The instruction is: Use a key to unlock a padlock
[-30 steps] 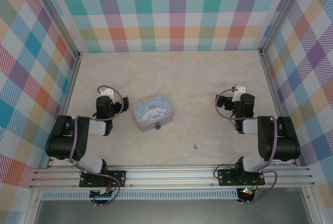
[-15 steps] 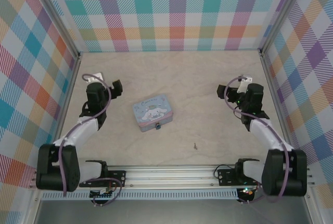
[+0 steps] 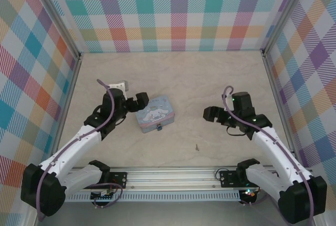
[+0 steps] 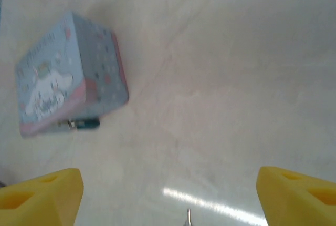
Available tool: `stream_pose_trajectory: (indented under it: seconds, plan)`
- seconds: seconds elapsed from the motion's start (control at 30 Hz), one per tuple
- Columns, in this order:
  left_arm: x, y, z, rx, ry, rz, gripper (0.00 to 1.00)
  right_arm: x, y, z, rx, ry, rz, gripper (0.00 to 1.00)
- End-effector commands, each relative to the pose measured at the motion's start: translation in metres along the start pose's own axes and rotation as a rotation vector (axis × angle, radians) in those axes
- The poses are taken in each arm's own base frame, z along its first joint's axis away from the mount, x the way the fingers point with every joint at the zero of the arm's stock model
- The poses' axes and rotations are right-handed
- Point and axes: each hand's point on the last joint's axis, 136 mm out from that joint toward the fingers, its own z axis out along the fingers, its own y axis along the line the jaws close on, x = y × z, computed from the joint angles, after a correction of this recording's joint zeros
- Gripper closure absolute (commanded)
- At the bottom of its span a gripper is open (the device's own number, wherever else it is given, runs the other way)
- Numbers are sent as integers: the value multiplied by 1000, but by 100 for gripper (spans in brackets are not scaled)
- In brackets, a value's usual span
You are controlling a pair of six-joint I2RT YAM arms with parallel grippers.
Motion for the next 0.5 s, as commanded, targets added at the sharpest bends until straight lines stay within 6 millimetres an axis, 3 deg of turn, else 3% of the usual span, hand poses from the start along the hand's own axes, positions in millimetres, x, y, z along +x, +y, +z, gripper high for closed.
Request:
stream_pose_trajectory:
  seconds: [0.0, 0.23, 0.47]
  plan:
    - [4, -27, -4, 82, -2, -77, 0, 48, -10, 4, 101, 181, 52, 18]
    - [14, -63, 8, 182, 13, -87, 0, 97, -11, 33, 197, 366, -3, 26]
    - [11, -59, 8, 165, -25, -74, 0, 124, -11, 55, 272, 498, -73, 36]
